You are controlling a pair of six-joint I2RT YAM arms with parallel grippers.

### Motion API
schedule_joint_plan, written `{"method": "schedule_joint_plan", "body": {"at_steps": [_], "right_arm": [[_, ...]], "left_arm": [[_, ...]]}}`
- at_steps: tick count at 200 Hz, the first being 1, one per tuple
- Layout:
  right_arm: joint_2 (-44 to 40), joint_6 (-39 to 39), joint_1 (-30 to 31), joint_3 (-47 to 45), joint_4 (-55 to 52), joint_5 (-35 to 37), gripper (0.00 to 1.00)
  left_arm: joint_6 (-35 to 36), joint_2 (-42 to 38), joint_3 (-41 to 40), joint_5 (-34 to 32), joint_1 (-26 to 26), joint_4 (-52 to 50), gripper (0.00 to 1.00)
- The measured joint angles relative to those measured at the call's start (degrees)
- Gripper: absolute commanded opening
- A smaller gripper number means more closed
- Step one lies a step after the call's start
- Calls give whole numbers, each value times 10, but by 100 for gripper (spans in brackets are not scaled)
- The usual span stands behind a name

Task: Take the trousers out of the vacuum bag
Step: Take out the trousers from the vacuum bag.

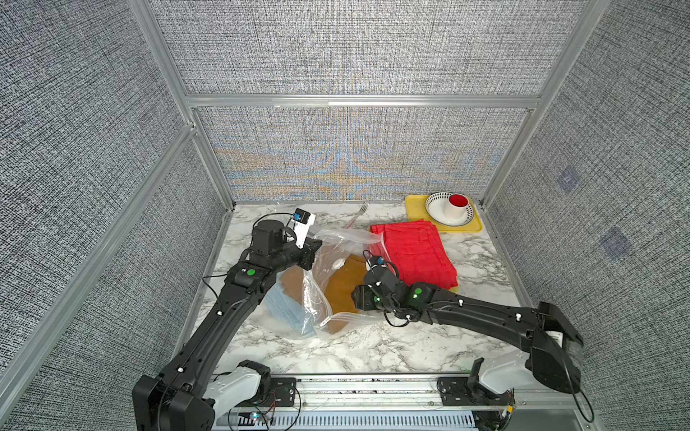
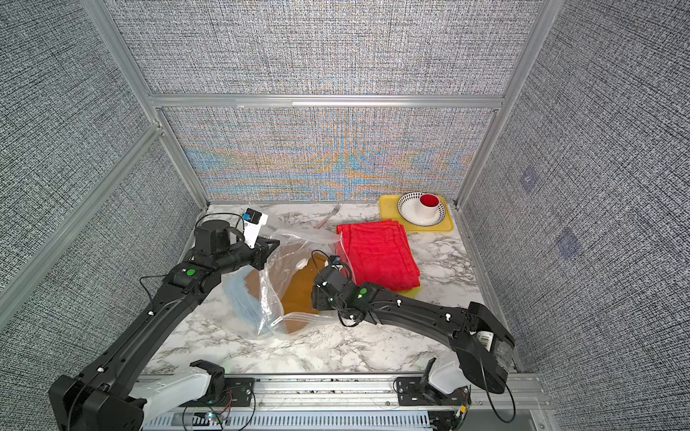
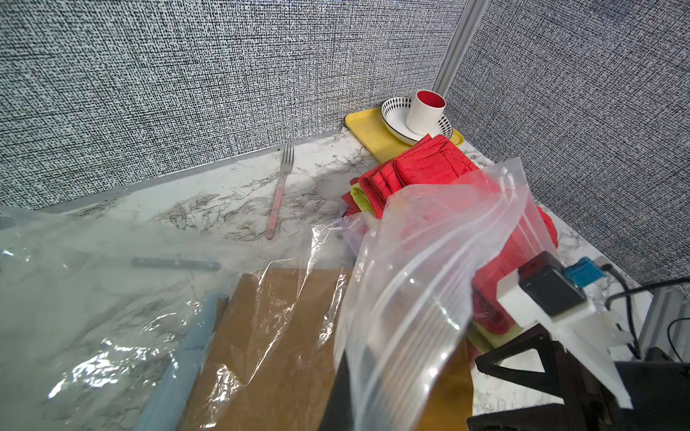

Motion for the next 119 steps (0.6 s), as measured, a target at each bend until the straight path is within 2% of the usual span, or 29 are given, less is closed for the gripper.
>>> {"method": "schedule_joint_plan", "body": {"at_steps": [59, 119], "right_arm": [[52, 38, 5, 2, 9, -35, 81], [89, 53, 8, -18, 86, -36, 83]], "left_arm": [[0, 0, 0, -4, 0, 9, 0], [0, -14, -7, -17, -1, 12, 0]]}}
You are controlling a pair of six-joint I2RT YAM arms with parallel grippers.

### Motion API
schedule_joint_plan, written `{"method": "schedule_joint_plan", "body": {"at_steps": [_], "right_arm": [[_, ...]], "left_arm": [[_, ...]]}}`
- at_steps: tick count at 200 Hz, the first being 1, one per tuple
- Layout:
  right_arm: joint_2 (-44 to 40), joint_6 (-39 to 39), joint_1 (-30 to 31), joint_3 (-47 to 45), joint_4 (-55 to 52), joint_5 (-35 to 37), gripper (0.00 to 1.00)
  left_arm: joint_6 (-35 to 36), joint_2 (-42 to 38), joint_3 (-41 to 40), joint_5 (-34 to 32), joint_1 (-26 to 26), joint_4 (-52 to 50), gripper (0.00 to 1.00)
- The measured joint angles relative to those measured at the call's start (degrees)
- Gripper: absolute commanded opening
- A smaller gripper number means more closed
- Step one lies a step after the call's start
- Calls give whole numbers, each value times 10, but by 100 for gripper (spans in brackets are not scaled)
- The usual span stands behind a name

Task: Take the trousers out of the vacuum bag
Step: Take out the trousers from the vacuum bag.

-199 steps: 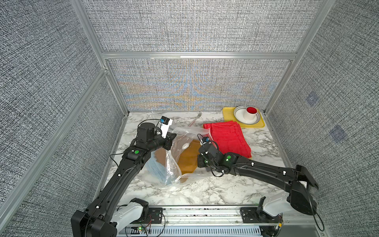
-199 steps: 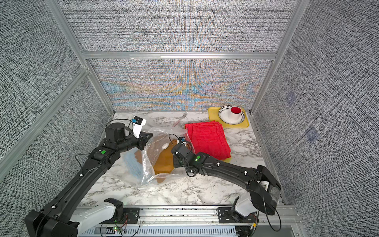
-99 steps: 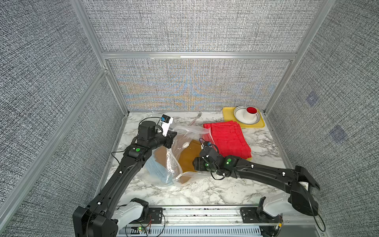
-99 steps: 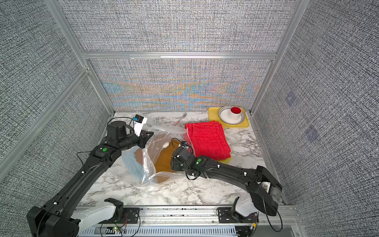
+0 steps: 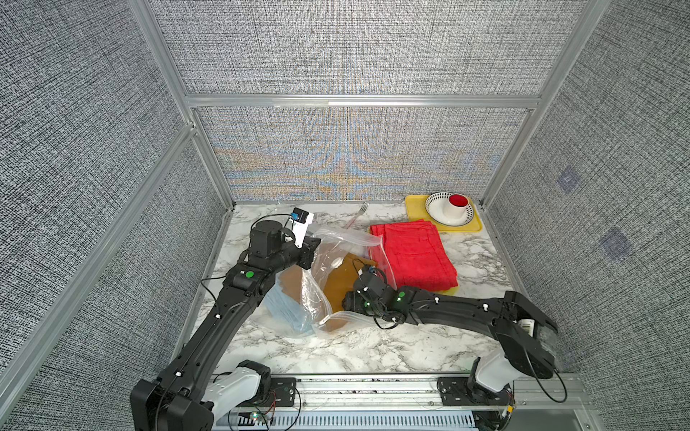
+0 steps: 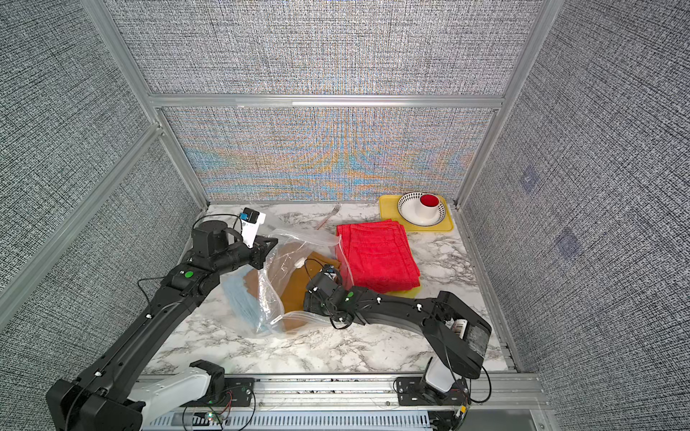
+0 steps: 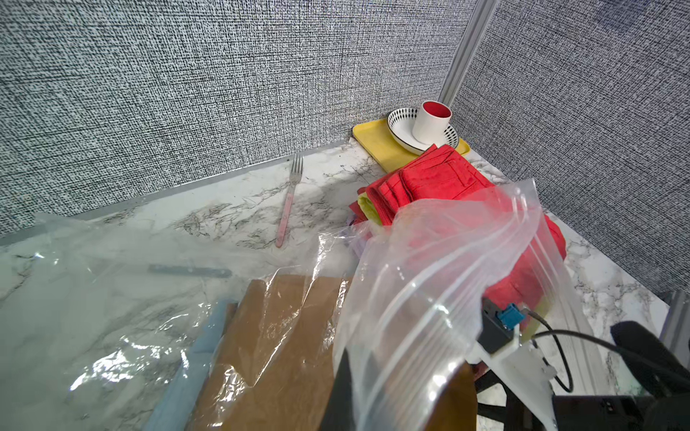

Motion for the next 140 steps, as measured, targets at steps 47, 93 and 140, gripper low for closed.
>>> {"method": "schedule_joint_plan", "body": {"at_steps": [47, 93, 140], "right_arm": [[-2, 6, 0, -39, 87, 15, 83], [-16, -3, 0, -46, 141, 29, 84], [21, -13, -4, -23, 149, 38, 84]], "left_arm": [[0, -14, -11, -15, 0, 0, 0], [0, -15, -14, -17, 0, 1, 0], [0, -21, -14, -19, 0, 1, 0]]}}
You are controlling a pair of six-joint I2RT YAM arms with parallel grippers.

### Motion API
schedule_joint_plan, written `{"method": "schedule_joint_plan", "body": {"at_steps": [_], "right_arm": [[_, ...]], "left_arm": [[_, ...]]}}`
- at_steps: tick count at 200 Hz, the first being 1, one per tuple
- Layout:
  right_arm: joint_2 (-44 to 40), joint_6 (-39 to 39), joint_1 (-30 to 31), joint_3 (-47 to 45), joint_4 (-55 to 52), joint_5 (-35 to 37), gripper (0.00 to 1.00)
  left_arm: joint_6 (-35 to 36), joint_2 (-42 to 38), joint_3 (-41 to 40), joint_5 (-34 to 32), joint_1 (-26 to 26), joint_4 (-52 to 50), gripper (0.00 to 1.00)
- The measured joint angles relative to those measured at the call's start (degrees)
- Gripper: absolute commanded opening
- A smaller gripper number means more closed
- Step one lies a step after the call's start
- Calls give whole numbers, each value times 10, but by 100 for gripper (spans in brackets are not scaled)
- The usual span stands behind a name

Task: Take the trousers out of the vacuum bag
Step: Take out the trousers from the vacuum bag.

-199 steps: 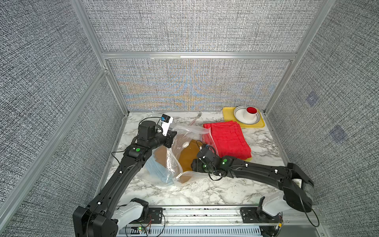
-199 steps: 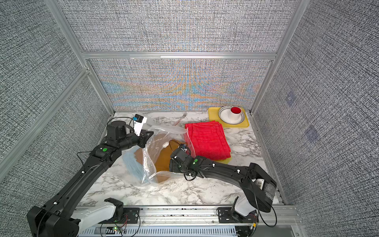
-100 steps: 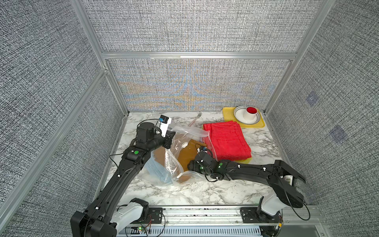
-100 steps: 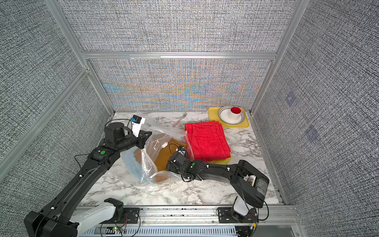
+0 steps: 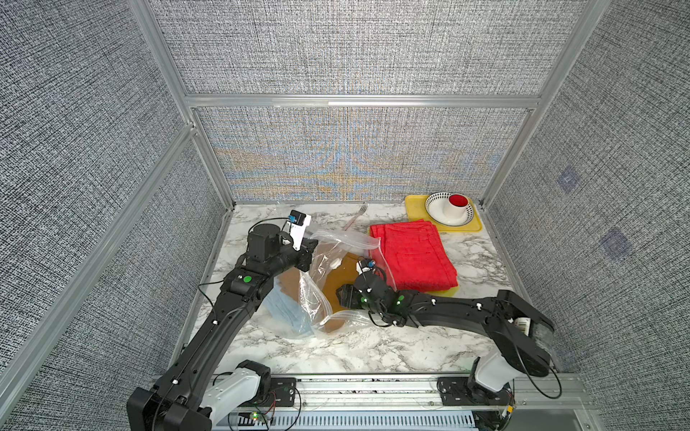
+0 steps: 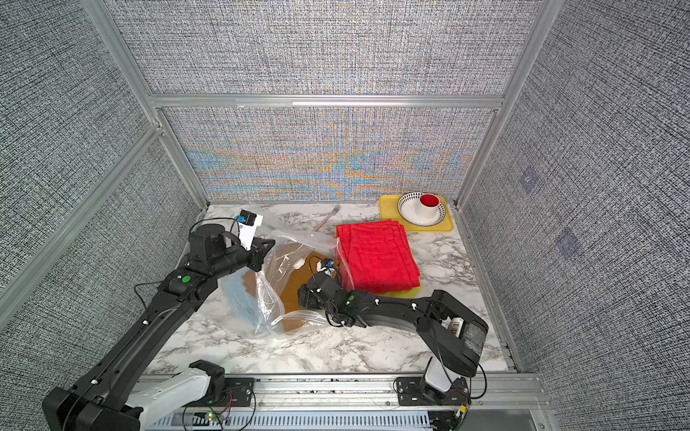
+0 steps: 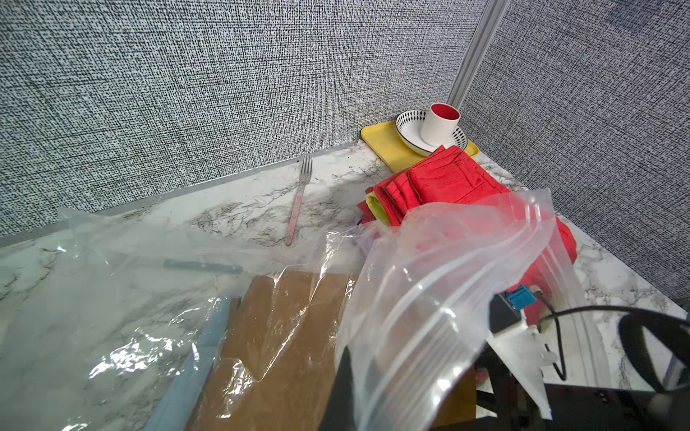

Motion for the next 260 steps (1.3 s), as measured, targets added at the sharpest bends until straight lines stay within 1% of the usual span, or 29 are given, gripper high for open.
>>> {"method": "schedule_joint_plan", "body": {"at_steps": [71, 84, 95, 103, 119, 140, 153, 160, 178, 203, 227, 260], "right_arm": [[45, 0, -3, -5, 42, -13, 83], [48, 0, -3, -8, 53, -15, 83], [50, 0, -4, -9, 63, -18, 80], [52, -3, -4, -10, 71, -24, 75], [54, -8, -4, -9, 82, -26, 60], [52, -16, -4, -7, 92, -26, 33], [45, -17, -4, -7, 92, -28, 18], [40, -19, -4, -7, 94, -30, 12], [24, -24, -4, -7, 95, -29, 0], [5, -38, -4, 2, 78, -28, 0], [-13, -63, -3, 22, 54, -28, 0], [-39, -111, 3, 66, -9, -26, 0]], "left_arm": [[0, -5, -1, -10, 0, 0, 0], [0, -4, -1, -10, 0, 0, 0], [0, -4, -2, -10, 0, 0, 0], [0, -3, -2, -10, 0, 1, 0], [0, -2, -3, -10, 0, 3, 0], [0, -2, -5, -11, 0, 5, 0], [0, -3, -8, -11, 0, 7, 0], [0, -4, -10, -12, 0, 8, 0], [0, -5, -16, -12, 0, 12, 0], [-6, -1, -35, -7, 0, 30, 0], [-24, 21, -63, 9, 0, 61, 0], [-34, 48, -73, 22, 0, 82, 0]]}}
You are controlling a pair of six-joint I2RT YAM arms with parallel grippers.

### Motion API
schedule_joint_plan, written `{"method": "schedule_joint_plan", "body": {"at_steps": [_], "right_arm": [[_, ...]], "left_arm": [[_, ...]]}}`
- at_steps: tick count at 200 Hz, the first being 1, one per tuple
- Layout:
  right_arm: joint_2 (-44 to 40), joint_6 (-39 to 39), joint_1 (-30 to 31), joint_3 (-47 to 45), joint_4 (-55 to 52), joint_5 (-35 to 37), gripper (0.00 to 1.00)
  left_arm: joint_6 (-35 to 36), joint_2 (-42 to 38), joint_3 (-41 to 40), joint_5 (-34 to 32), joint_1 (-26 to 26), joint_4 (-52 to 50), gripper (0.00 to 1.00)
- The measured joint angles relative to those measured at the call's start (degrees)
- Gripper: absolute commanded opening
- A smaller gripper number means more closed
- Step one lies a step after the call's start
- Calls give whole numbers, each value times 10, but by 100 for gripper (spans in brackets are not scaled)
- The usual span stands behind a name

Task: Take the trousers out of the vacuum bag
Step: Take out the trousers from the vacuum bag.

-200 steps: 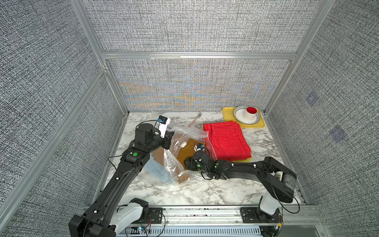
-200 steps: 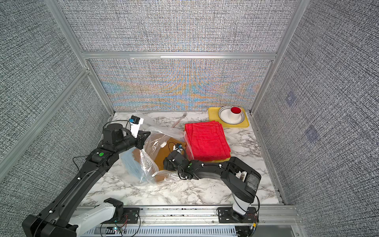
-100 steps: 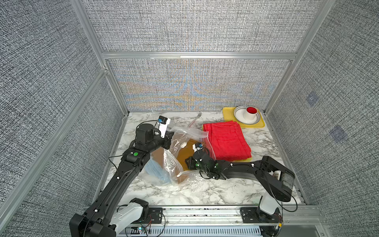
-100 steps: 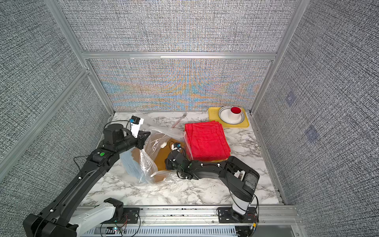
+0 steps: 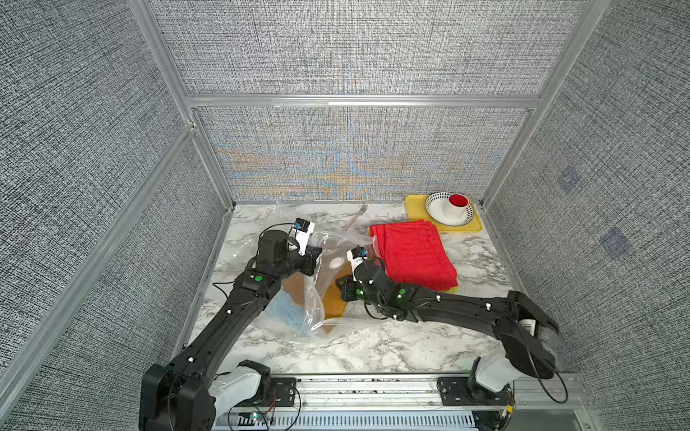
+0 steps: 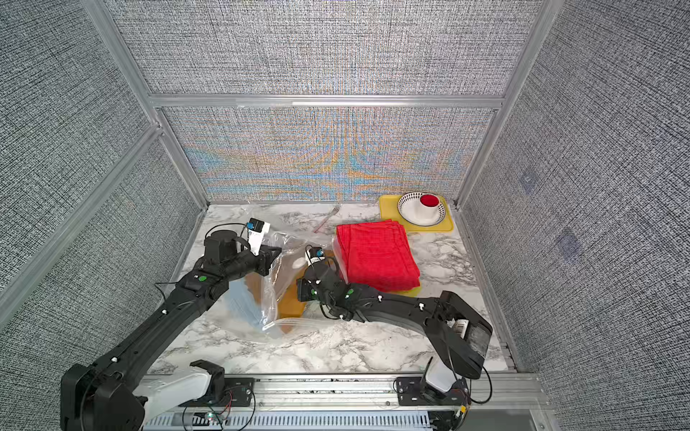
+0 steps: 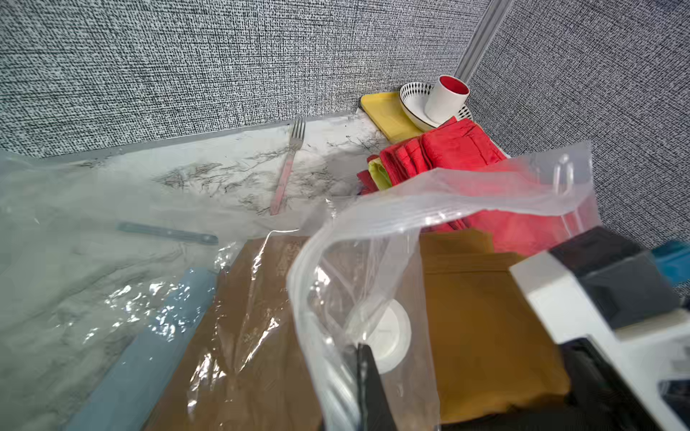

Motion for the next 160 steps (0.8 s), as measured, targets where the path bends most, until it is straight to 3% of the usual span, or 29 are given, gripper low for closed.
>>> {"method": "schedule_joint_plan", "body": {"at_steps": [77, 160], "right_arm": [[-105, -137, -1, 73, -184, -22, 0], [-226, -250, 0, 77, -223, -146, 0]], "left_arm": [[9, 7, -14, -17, -1, 19, 0], [4, 57, -6, -20, -2, 26, 0]]}}
